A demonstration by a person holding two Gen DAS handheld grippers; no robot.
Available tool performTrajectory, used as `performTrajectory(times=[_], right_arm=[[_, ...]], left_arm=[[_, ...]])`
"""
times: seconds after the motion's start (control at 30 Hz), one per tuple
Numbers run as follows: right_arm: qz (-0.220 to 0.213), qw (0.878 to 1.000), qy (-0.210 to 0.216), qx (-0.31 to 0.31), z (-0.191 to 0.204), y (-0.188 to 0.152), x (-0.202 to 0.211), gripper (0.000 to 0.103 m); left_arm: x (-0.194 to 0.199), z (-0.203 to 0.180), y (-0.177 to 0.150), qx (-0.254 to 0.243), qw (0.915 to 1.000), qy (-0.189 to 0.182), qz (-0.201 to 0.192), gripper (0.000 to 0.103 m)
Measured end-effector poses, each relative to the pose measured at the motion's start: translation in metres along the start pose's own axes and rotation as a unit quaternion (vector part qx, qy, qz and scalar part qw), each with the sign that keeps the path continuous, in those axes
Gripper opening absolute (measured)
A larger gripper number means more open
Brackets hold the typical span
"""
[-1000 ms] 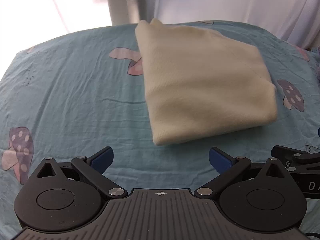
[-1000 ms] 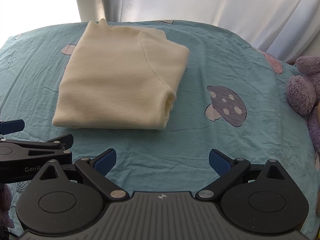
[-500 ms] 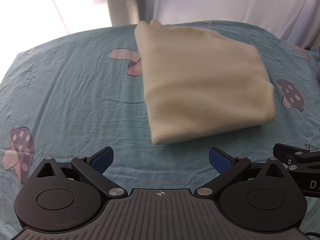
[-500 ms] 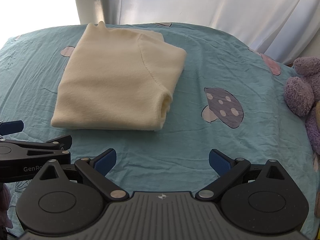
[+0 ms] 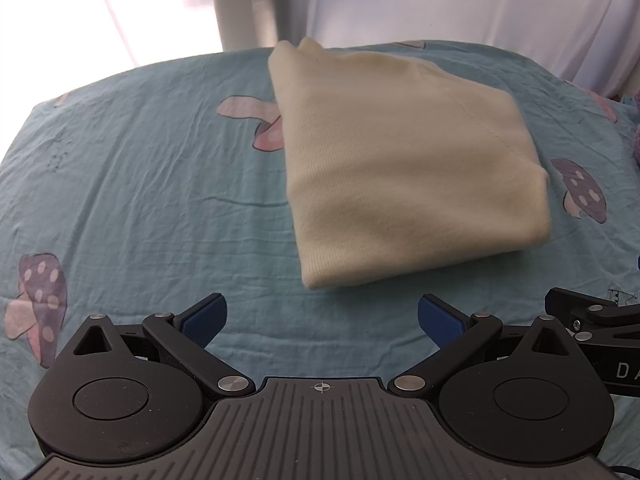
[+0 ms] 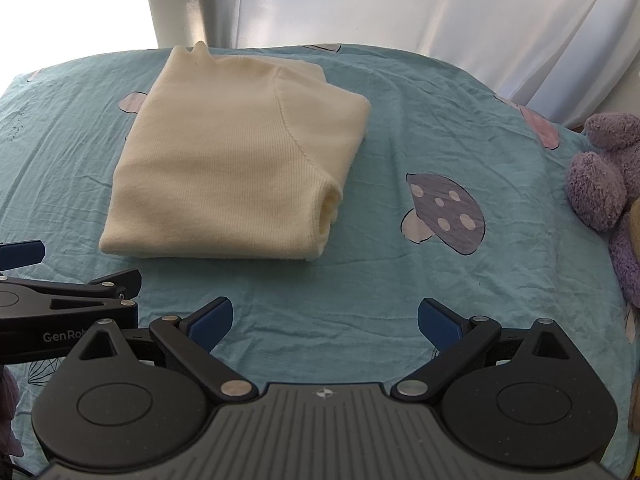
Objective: Fold small clothes
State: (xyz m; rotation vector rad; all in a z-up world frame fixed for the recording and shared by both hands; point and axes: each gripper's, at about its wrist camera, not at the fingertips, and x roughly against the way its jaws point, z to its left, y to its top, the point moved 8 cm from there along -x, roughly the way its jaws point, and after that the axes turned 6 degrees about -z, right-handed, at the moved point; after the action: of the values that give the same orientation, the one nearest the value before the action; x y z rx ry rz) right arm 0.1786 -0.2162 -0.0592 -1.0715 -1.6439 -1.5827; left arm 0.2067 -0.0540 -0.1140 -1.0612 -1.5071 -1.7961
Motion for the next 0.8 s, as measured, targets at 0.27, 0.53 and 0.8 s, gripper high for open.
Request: performTrajectory(times=[0.27,0.53,0.8], right_arm=[[0.0,1.0,0.0,0.0,0.0002,-0.0005,-0.0005,0.099],[-0.001,1.0,-0.001,0.0,0.0017,-0.0002,-0.001,0.099],[-0.002,1.0,-0.002,0.0,0.0016,0.0005,0.0001,0.099]], left_arm=[[-0.0012,-0.0004,-0.0001,0.001,1.0,-0.001,0.002,0.103],[-0.0009,-0.0006,-0.0004,0.001,1.0,-0.001,0.001,0.103],[-0.0014,-0.0011,-0.0006,0.002,1.0,-0.002,0.002,0.103]])
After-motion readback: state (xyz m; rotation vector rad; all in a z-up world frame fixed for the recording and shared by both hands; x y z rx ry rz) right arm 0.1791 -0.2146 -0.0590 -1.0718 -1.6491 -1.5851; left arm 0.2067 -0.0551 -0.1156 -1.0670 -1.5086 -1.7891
